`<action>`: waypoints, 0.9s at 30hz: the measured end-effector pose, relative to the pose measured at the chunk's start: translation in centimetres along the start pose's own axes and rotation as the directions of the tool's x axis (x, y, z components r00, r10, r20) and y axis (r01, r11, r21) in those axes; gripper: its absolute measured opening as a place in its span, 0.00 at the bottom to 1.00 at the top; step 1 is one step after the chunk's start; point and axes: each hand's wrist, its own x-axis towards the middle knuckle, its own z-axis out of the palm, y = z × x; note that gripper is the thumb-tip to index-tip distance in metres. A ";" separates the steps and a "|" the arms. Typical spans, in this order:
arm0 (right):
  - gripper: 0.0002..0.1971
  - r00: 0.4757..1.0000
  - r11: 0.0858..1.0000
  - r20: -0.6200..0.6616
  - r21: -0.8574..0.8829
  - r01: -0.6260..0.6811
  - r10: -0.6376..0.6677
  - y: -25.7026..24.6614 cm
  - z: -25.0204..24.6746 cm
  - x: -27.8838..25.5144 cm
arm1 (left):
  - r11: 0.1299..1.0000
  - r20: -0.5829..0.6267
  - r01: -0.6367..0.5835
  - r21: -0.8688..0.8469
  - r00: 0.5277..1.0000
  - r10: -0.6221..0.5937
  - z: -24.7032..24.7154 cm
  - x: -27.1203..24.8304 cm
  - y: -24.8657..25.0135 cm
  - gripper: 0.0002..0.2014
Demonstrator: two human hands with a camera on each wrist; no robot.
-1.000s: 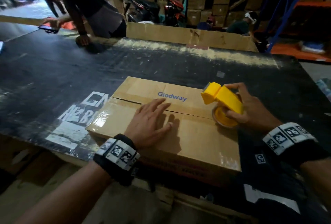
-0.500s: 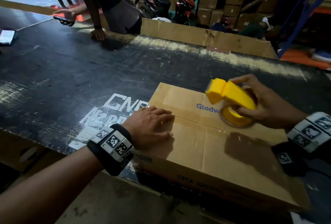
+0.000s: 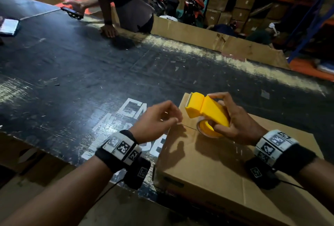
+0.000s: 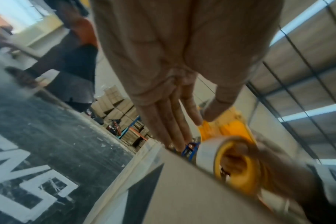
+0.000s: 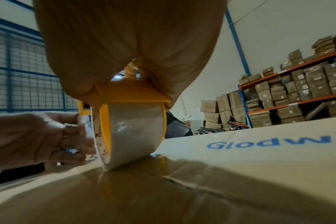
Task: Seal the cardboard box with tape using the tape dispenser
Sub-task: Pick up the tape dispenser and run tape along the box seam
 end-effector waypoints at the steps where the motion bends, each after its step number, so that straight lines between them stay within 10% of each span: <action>1: 0.40 1.000 1.000 0.004 0.001 -0.002 0.002 0.0 0.0 0.0 | 0.991 -0.066 0.053 -0.120 0.996 -0.061 -0.4 0.6 0.3 0.04; 7: 0.41 0.999 1.000 0.030 0.002 -0.014 0.014 0.1 0.1 0.3 | 0.829 0.010 0.258 -0.496 0.957 -0.291 -1.0 3.1 2.8 0.11; 27: 0.36 0.982 0.985 0.188 -0.165 0.045 -0.013 -1.3 -1.4 2.0 | 0.840 -0.129 0.275 -0.467 0.919 -0.372 -2.2 3.8 0.0 0.18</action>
